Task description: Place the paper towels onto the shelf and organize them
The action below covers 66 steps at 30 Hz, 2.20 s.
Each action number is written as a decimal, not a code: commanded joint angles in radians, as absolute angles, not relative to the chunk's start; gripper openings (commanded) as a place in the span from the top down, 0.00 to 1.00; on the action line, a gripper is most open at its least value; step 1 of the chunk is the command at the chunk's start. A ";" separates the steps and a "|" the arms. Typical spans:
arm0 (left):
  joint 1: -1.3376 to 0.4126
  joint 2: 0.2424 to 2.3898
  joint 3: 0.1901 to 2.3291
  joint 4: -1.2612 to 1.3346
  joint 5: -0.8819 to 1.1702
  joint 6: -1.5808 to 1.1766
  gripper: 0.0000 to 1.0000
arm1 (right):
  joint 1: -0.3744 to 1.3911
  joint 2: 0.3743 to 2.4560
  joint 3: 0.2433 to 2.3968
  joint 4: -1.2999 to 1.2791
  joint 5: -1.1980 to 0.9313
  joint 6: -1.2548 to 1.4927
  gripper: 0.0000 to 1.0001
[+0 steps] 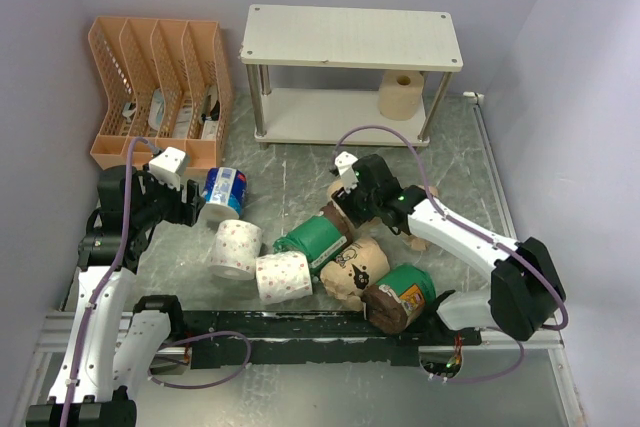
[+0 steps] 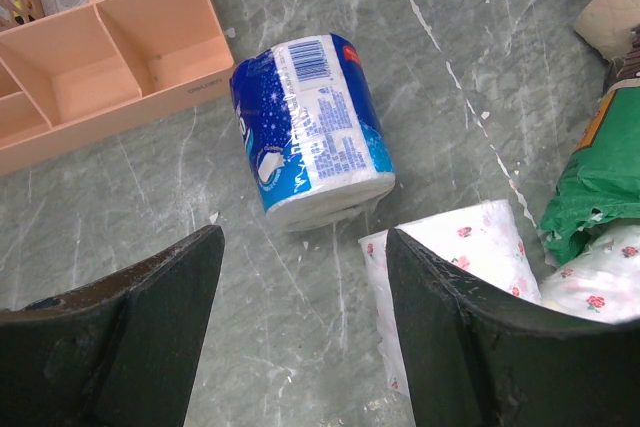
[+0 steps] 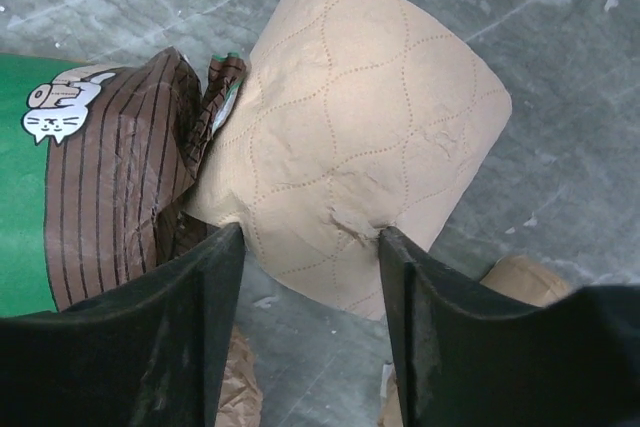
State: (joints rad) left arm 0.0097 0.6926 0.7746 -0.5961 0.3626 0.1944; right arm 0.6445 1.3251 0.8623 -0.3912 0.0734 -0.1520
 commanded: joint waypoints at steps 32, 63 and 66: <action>0.007 0.700 0.771 -0.581 0.356 0.197 0.23 | 0.229 1.145 0.561 0.802 -0.313 1.016 1.00; 0.012 0.742 0.779 -0.581 0.338 0.189 0.25 | 0.415 1.921 0.719 1.435 0.462 1.811 1.00; 0.011 0.743 0.780 -0.582 0.338 0.187 0.25 | 0.403 1.986 0.772 1.425 0.446 1.841 1.00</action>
